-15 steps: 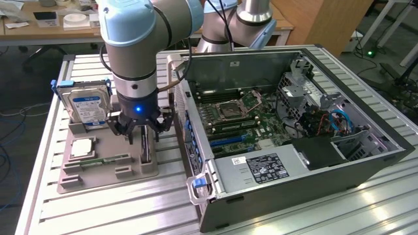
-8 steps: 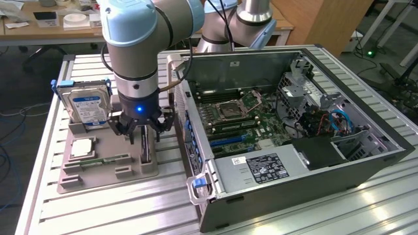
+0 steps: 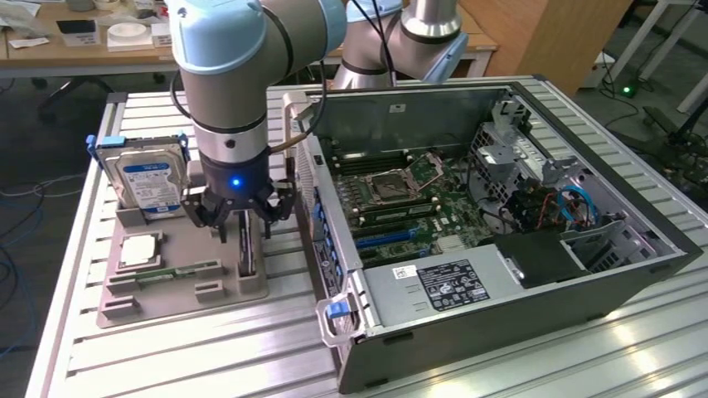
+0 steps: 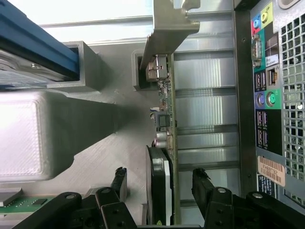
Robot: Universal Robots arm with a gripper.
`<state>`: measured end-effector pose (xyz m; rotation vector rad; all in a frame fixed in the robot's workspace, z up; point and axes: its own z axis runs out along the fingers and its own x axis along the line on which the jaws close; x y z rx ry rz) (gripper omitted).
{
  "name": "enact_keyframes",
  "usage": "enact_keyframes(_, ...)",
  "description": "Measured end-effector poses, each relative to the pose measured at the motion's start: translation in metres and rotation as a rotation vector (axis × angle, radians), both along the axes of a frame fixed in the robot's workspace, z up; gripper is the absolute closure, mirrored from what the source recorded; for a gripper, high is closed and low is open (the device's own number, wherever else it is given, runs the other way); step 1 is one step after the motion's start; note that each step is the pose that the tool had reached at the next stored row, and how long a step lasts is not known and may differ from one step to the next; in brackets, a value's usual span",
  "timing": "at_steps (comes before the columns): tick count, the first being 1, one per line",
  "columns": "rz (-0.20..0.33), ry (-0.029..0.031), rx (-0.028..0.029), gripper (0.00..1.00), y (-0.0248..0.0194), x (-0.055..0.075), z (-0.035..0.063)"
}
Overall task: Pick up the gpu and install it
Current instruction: 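Pick up the gpu and move the gpu toward the slot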
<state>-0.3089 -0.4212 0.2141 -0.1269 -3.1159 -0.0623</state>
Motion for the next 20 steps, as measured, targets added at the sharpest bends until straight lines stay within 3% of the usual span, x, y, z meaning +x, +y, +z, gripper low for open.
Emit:
enact_keyframes(10, 0.0, 0.0001, 0.0, 0.35, 0.0, 0.0, 0.0001)
enact_keyframes(13, 0.0, 0.0, 0.0, 0.48, 0.0, 0.0, 0.0)
enact_keyframes(20, 0.0, 0.0, 0.0, 0.63, 0.0, 0.0, 0.0)
